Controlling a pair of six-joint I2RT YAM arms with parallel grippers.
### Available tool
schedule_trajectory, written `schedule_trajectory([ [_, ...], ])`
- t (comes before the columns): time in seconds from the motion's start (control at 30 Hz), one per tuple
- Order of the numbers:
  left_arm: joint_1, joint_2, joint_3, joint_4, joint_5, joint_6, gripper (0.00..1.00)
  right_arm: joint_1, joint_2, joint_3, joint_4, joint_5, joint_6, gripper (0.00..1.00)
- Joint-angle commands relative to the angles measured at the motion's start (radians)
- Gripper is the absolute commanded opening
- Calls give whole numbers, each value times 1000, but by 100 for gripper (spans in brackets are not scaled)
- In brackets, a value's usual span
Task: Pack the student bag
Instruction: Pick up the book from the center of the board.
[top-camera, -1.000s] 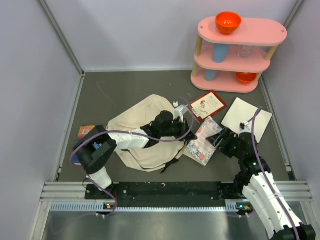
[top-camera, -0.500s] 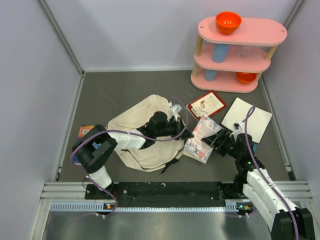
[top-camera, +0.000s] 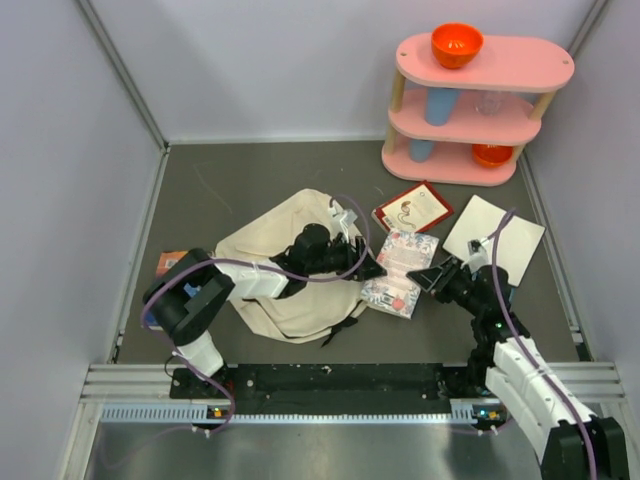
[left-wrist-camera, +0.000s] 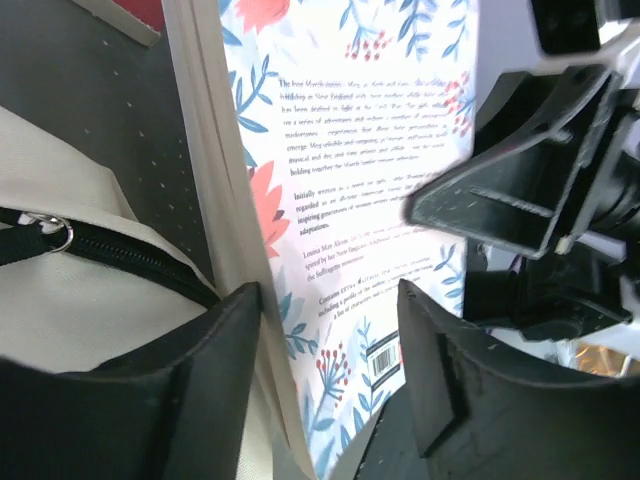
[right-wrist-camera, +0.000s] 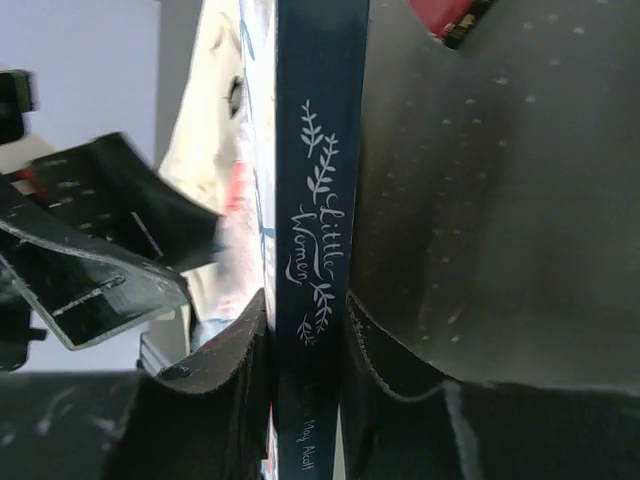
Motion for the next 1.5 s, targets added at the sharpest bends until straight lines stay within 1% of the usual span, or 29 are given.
schedule_trajectory([
  [0.0,-28,-70,7,85,33,21,69,13,-65,99,-26,-87,-45,0],
  [0.03,-26,-79,0,69,22,27,78,13,-72,129,-47,-91,-53,0],
  [0.13,-26,-134,-8,28,-22,54,90,14,-120,194,-121,-107,-79,0],
  [0.17,-26,-150,-13,25,-36,63,99,13,-135,208,-126,-119,-85,0],
  [0.27,-25,-194,-14,25,-42,70,99,14,-137,266,-124,-195,-76,0],
  [0.33,-25,-213,-6,26,-38,74,99,13,-129,292,-74,-269,-53,0],
  [0.43,-20,-227,-5,29,-44,77,99,14,-123,312,-38,-312,-4,0],
  [0.5,-14,-239,-19,60,-39,63,99,13,-123,323,-2,-335,22,0],
  [0.57,7,-256,-60,107,-36,28,99,14,-120,326,70,-380,65,0],
  [0.63,33,-273,-103,201,-3,-1,99,14,-112,323,122,-422,96,0],
  [0.77,57,-264,-121,327,89,-55,99,14,-82,314,237,-473,165,0],
  [0.8,60,-260,-135,409,109,-70,99,13,-74,308,277,-482,174,0],
  [0.83,63,-257,-140,445,125,-84,99,14,-59,308,287,-496,177,0],
  [0.93,63,-239,-126,499,191,-112,99,14,-28,298,345,-533,179,0],
  [0.97,64,-230,-122,506,218,-111,95,14,-4,295,356,-542,179,0],
  [1.03,66,-225,-118,523,226,-112,89,13,21,292,409,-580,188,0],
  [1.07,66,-227,-120,522,223,-112,79,13,44,291,422,-590,189,0],
  [1.1,66,-228,-123,522,218,-112,73,14,50,294,414,-591,185,0],
  [1.13,64,-231,-126,517,215,-111,66,14,56,297,390,-590,162,1],
  [1.17,64,-240,-129,511,209,-109,53,14,57,298,373,-584,147,2],
  [1.2,66,-247,-134,507,205,-106,46,13,57,303,345,-567,125,4],
  [1.23,66,-250,-135,499,202,-98,39,13,57,311,254,-553,64,9],
  [1.27,64,-265,-137,476,198,-94,33,13,57,320,223,-541,42,13],
  [1.3,66,-273,-140,462,186,-89,25,14,52,324,194,-523,25,16],
  [1.33,66,-279,-141,451,180,-77,22,14,53,326,175,-518,-2,28],
  [1.37,64,-294,-144,432,172,-72,20,13,53,323,164,-515,-5,34],
  [1.4,66,-299,-151,425,163,-71,18,14,52,320,163,-510,-8,38],
  [1.47,64,-309,-152,416,155,-71,18,14,52,314,129,-498,-21,50],
])
